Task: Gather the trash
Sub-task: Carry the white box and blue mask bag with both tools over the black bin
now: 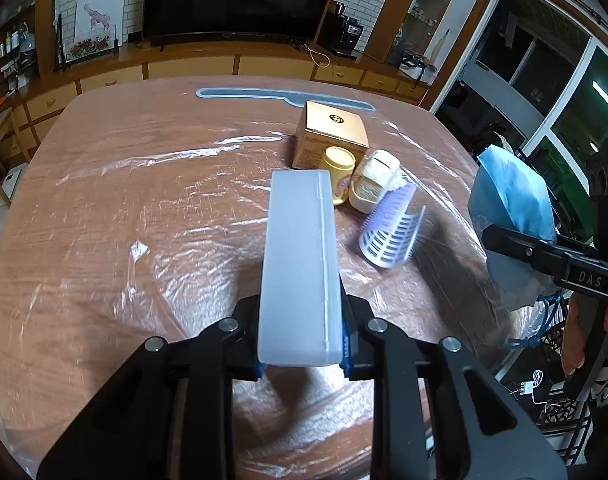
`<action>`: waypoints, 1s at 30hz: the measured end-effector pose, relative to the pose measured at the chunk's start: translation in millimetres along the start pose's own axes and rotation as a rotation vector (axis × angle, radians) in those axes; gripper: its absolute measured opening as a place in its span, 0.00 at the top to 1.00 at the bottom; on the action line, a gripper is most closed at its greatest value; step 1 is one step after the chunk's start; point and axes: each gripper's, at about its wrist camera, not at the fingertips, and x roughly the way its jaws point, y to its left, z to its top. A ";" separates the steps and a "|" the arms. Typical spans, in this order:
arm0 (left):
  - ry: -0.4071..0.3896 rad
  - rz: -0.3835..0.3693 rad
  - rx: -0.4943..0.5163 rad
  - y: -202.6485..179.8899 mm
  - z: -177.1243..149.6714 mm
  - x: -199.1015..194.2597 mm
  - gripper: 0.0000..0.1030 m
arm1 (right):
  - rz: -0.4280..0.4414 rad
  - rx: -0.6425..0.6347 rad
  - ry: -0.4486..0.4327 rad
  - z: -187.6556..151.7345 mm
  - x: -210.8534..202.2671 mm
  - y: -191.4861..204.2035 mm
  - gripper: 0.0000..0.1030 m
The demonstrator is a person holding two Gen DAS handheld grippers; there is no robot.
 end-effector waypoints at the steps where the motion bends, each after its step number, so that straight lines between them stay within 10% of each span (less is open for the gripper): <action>1: -0.001 0.001 0.003 -1.4 -1.9 -1.5 0.73 | 0.004 -0.001 -0.001 -1.1 -1.9 0.1 0.53; 30: 0.003 -0.018 0.074 -41.0 -65.5 -49.9 0.73 | 0.062 -0.058 0.015 -72.9 -60.6 29.6 0.53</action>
